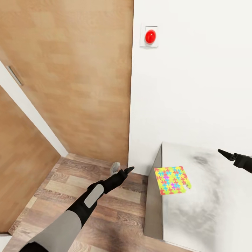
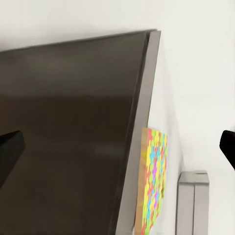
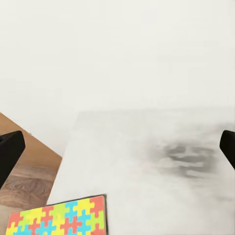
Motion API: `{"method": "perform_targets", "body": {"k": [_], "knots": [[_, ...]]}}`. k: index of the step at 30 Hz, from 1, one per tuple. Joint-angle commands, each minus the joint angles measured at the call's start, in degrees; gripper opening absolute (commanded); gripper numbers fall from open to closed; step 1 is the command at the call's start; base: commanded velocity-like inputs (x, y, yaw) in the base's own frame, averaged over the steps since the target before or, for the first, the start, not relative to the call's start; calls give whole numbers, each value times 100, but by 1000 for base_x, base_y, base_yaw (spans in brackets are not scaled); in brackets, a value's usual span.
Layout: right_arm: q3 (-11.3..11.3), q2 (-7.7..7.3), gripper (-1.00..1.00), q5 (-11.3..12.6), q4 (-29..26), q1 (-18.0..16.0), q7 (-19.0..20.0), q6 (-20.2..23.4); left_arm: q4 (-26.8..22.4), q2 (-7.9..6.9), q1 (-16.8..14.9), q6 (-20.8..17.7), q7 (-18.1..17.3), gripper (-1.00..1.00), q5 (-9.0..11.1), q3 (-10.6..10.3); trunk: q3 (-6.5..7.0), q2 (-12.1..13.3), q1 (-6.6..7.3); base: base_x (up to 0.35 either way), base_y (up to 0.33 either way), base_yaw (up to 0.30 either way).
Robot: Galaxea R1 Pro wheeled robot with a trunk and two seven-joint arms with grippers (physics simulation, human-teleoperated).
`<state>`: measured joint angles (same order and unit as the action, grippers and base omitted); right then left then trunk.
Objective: Put all the toys in the child's room - the three board games (two on the bed and one on the table), the two jigsaw puzzles on the table, and the tennis ball on the table - inside the toy box on the table in the child's room.
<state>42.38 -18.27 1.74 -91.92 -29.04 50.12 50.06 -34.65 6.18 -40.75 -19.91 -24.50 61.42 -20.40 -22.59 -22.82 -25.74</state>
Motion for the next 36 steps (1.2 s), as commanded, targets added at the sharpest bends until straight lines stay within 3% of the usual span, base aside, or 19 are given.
{"method": "perform_targets", "body": {"k": [1,11,26,36], "knots": [[7,-1,100,16,-2,-6,12,44,2,-1,-3,-34,-3,100,55,-7,-9,-10,-4,64,0,-2],[3,1,100,15,-2,-6,9,45,2,1,7,-26,-9,100,54,-1,-9,-10,-4,30,0,-24],[1,2,100,14,-2,-6,9,48,3,7,16,28,-11,100,55,-16,-9,-10,-4,5,0,-185],[-1,5,100,12,-2,-6,11,48,3,26,22,40,-27,100,72,-30,-9,-10,-4,1,0,-71]]}}
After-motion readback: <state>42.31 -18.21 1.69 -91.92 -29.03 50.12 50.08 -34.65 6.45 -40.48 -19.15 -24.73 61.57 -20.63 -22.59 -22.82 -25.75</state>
